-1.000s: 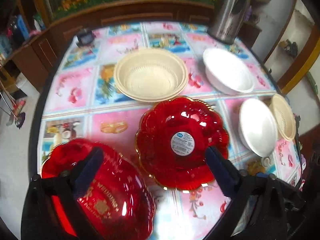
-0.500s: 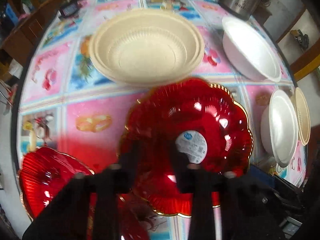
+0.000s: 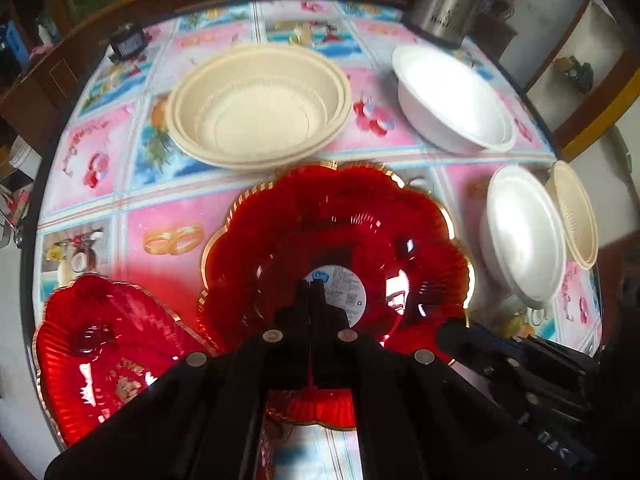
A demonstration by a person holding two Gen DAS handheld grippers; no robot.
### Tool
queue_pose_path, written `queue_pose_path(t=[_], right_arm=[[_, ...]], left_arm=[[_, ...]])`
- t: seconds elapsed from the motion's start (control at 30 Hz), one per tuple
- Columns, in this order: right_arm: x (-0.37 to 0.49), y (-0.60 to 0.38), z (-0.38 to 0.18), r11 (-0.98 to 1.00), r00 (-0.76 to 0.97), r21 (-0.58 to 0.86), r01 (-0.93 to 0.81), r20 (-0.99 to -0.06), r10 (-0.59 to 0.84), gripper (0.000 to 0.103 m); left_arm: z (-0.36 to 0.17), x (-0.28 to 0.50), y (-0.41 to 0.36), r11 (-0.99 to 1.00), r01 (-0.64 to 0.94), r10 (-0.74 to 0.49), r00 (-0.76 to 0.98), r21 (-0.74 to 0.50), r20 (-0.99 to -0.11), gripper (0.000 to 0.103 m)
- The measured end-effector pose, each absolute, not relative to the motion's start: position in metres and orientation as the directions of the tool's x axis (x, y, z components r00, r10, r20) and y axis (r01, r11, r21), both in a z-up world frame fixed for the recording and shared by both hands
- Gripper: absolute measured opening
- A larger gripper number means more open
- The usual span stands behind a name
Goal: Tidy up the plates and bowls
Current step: 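Grasp the rim of the red scalloped plate with the left gripper, then carry the red plate onto the other red plate and release it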
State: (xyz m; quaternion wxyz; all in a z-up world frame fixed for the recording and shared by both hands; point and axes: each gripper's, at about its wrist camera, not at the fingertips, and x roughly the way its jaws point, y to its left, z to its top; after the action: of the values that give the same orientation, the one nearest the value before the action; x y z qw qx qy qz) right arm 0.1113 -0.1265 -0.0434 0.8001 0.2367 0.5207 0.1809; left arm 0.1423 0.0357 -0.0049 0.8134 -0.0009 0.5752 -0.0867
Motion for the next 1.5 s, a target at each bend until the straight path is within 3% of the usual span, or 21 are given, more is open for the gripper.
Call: queue_pose_path(t=[0.2, 0.27, 0.33, 0.4, 0.47, 0.53, 0.57, 0.6, 0.67, 1.07, 1.5], right_arm=[[0.114, -0.127, -0.050, 0.825, 0.376, 0.565, -0.025, -0.759, 0.531, 0.008], [0.114, -0.128, -0.052, 0.822, 0.372, 0.569, -0.023, -0.758, 0.535, 0.008], [0.115, -0.128, -0.053, 0.822, 0.369, 0.569, -0.025, -0.759, 0.537, 0.008], [0.116, -0.130, -0.054, 0.815, 0.369, 0.579, -0.020, -0.754, 0.544, 0.008], [0.117, -0.128, -0.055, 0.812, 0.364, 0.583, -0.021, -0.752, 0.550, 0.008], [0.117, -0.127, -0.057, 0.812, 0.359, 0.583, -0.023, -0.754, 0.551, 0.008], [0.117, -0.126, -0.058, 0.812, 0.357, 0.583, -0.023, -0.754, 0.551, 0.008], [0.118, -0.126, -0.058, 0.811, 0.353, 0.584, -0.023, -0.754, 0.553, 0.008], [0.117, -0.127, -0.059, 0.815, 0.359, 0.579, -0.018, -0.757, 0.546, 0.008], [0.116, -0.137, -0.061, 0.808, 0.365, 0.589, 0.002, -0.753, 0.548, 0.008], [0.097, -0.122, -0.004, 0.810, 0.451, 0.574, -0.122, -0.694, 0.561, 0.008]], left_arm=[[-0.008, 0.162, 0.067, 0.995, 0.028, -0.101, 0.333, -0.097, -0.937, 0.000], [-0.017, 0.176, 0.081, 0.990, -0.009, -0.131, 0.285, -0.139, -0.950, 0.004], [-0.022, 0.180, 0.084, 0.989, -0.009, -0.138, 0.264, -0.145, -0.955, 0.017], [-0.030, 0.183, 0.083, 0.987, 0.018, -0.157, 0.239, -0.157, -0.958, 0.052], [-0.035, 0.186, 0.081, 0.985, 0.034, -0.170, 0.227, -0.167, -0.959, 0.058], [-0.039, 0.187, 0.081, 0.984, 0.029, -0.180, 0.227, -0.178, -0.957, 0.057], [-0.042, 0.187, 0.080, 0.986, 0.030, -0.169, 0.219, -0.166, -0.961, 0.044], [-0.043, 0.188, 0.079, 0.992, 0.032, -0.130, 0.222, -0.126, -0.966, 0.024], [-0.045, 0.186, 0.080, 0.997, 0.026, -0.075, 0.222, -0.071, -0.972, 0.011], [-0.036, 0.183, 0.083, 0.993, 0.027, -0.117, 0.238, -0.114, -0.964, 0.007], [0.037, 0.130, 0.121, 0.989, -0.013, -0.124, 0.429, -0.144, -0.895, 0.006]])
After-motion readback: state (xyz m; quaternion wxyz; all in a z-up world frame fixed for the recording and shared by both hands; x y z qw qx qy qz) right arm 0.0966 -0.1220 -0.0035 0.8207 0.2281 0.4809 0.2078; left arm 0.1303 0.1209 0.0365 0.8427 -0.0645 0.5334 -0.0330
